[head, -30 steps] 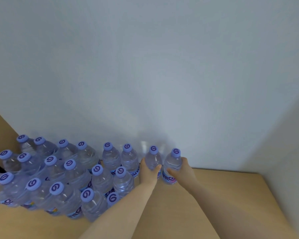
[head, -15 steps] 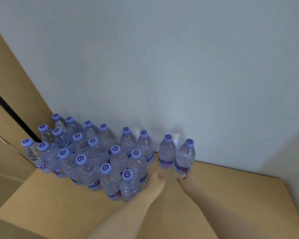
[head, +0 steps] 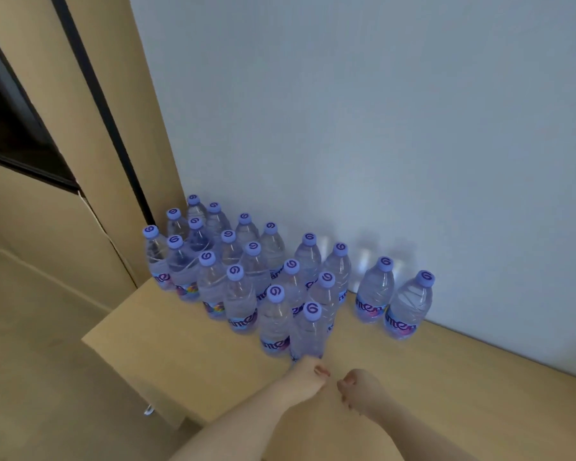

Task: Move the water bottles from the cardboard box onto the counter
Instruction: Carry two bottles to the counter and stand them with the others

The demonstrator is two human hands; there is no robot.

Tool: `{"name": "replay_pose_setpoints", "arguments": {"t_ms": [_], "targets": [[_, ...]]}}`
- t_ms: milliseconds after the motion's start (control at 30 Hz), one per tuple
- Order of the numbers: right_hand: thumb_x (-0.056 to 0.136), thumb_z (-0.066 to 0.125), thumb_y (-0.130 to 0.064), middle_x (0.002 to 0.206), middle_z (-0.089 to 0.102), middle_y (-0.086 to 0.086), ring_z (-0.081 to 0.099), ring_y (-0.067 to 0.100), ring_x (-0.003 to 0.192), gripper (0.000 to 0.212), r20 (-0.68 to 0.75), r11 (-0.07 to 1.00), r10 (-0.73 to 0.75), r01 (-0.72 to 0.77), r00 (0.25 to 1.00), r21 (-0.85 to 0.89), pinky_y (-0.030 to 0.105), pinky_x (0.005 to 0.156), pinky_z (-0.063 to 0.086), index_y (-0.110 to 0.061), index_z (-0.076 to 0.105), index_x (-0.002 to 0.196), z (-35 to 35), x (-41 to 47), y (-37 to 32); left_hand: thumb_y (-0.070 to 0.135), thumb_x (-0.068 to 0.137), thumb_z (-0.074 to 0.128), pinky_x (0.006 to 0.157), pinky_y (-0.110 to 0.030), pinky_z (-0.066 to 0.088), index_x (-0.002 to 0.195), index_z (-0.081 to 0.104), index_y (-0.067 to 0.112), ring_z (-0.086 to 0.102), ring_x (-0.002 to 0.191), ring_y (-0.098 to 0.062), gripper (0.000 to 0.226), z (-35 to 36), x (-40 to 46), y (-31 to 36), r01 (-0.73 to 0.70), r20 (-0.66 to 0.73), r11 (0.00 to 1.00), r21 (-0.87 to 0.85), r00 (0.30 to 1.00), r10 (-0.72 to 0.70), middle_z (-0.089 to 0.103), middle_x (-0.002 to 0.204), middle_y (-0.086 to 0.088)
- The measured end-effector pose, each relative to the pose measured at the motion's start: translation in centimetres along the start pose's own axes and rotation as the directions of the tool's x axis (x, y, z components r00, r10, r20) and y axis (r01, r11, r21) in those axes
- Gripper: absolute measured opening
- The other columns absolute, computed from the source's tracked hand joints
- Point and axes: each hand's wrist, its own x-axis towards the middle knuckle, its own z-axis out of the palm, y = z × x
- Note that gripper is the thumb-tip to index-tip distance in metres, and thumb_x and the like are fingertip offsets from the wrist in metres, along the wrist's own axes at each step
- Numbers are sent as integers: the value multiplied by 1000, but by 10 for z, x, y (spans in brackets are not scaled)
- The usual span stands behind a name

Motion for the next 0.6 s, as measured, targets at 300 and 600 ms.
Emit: {"name": "replay_pose_setpoints", "arguments": {"t_ms": [300,600], "targets": [[92,45,-25,84,62,8,53,22,67,17,147,998,-13,22,989,-60,20,49,39,-13,54,85,79,-33,-118,5,89,46,65,-24,38,74,52,18,51,73,-17,21,-112,-69,-110,22,-156,997,70,988,-11,56,79,-7],[95,46,-21,104,64,14,55,20,81,25,228,907,-324,370,918,-200,30,70,49,-3,62,105,188,-42,-319,11,93,46,69,-25,41,86,64,15,63,92,-27,21,-264,-181,-242,219,-388,975,-25,897,-211,68,98,-13]]}}
